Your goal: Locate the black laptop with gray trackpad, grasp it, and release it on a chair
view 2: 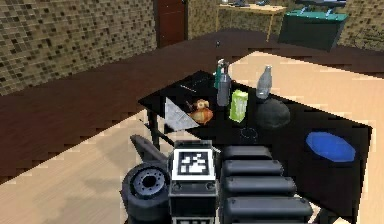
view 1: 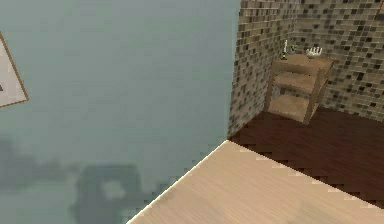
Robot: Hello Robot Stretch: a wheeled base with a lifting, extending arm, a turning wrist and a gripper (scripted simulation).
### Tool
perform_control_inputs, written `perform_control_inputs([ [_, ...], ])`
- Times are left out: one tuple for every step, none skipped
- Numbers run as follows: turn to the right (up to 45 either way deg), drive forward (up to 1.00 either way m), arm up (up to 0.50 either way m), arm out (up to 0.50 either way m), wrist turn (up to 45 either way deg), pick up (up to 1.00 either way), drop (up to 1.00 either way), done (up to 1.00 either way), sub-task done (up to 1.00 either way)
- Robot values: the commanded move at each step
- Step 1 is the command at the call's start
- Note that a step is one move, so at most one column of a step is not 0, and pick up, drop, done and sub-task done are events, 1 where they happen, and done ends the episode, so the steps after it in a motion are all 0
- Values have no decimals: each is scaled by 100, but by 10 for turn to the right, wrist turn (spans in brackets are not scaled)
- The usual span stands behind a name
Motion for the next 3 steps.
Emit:
perform_control_inputs([
  [0, 0, 0, 38, 0, 0, 0, 0, 0],
  [0, 0, 0, 0, 450, 0, 0, 0, 0],
  [0, 0, 0, 0, 450, 0, 0, 0, 0],
])
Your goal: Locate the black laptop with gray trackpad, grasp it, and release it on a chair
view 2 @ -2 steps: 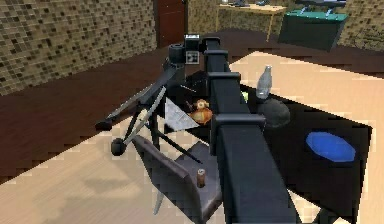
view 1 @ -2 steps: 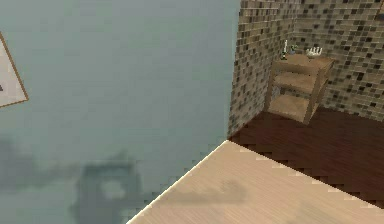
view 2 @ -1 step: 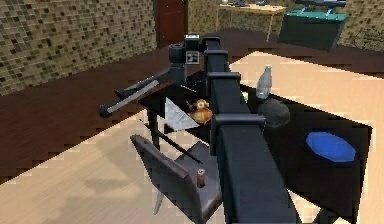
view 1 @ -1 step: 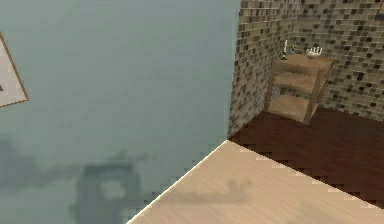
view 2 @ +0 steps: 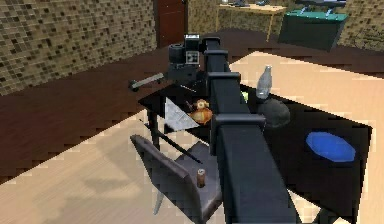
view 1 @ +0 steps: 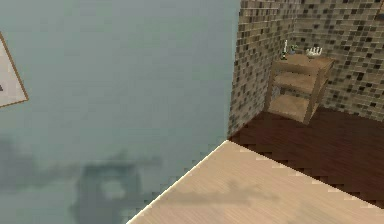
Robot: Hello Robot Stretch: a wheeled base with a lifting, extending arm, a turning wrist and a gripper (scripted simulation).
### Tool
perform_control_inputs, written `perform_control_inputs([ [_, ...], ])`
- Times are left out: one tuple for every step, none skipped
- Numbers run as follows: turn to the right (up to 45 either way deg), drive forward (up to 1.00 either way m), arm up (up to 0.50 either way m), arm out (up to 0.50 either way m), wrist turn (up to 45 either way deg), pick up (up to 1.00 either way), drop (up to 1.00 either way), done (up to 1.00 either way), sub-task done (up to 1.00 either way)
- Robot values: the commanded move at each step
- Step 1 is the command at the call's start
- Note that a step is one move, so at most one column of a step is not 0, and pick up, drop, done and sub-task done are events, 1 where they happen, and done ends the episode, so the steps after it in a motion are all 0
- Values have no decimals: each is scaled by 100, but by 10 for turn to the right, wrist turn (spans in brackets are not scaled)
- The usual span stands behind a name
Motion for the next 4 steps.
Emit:
perform_control_inputs([
  [0, 0, 0, 0, 330, 0, 0, 0, 0],
  [0, 0, -2, 0, 0, 0, 0, 0, 0],
  [0, 0, -32, 0, 0, 0, 0, 0, 0],
  [0, 0, 2, 0, 0, 0, 0, 0, 0],
])
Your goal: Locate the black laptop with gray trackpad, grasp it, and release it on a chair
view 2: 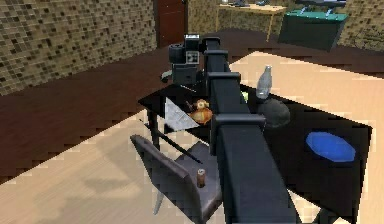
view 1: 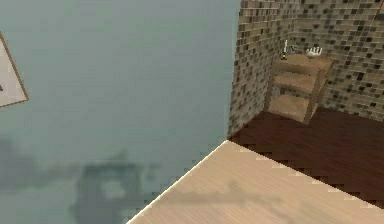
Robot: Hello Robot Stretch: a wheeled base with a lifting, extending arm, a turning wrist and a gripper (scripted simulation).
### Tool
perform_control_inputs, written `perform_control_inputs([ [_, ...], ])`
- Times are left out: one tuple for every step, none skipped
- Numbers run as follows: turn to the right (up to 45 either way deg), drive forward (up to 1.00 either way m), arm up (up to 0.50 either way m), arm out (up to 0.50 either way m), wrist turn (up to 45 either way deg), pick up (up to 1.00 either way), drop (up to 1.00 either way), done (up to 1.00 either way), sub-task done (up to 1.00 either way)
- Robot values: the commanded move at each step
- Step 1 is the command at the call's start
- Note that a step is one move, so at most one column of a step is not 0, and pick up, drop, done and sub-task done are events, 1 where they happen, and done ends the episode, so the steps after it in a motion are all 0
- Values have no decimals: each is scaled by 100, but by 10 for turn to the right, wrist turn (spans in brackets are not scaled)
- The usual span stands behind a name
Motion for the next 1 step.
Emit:
perform_control_inputs([
  [0, 0, -34, 0, 0, 0, 0, 0, 0],
])
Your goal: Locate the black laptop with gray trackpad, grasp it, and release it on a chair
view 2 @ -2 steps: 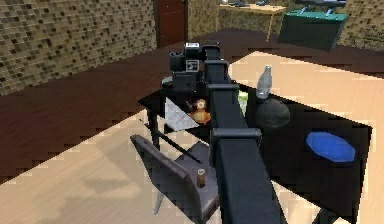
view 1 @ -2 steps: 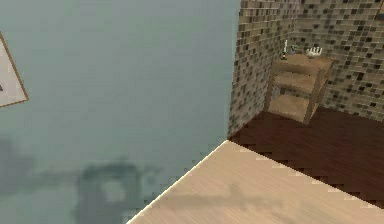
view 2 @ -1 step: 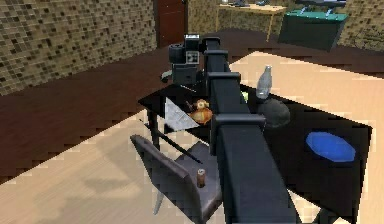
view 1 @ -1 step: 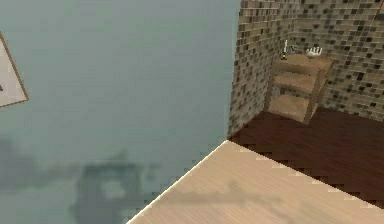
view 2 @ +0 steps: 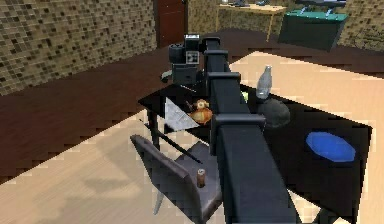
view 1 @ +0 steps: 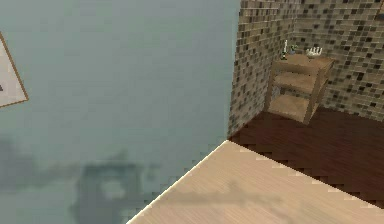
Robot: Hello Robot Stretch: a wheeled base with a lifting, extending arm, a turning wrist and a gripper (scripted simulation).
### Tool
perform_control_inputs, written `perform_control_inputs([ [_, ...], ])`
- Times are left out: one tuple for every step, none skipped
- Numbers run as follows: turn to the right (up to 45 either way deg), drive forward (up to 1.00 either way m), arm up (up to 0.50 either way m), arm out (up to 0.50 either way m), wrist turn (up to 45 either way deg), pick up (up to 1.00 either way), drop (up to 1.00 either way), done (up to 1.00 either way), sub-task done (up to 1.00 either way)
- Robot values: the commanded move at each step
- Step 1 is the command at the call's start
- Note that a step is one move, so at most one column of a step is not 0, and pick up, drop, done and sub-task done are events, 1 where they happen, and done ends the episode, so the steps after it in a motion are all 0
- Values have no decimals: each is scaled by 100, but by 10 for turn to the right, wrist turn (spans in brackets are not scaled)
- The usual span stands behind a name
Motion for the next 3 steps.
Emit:
perform_control_inputs([
  [0, 0, 0, 0, -450, 0, 0, 0, 0],
  [0, 0, 0, 0, -450, 0, 0, 0, 0],
  [0, 0, 0, 0, -330, 0, 0, 0, 0],
])
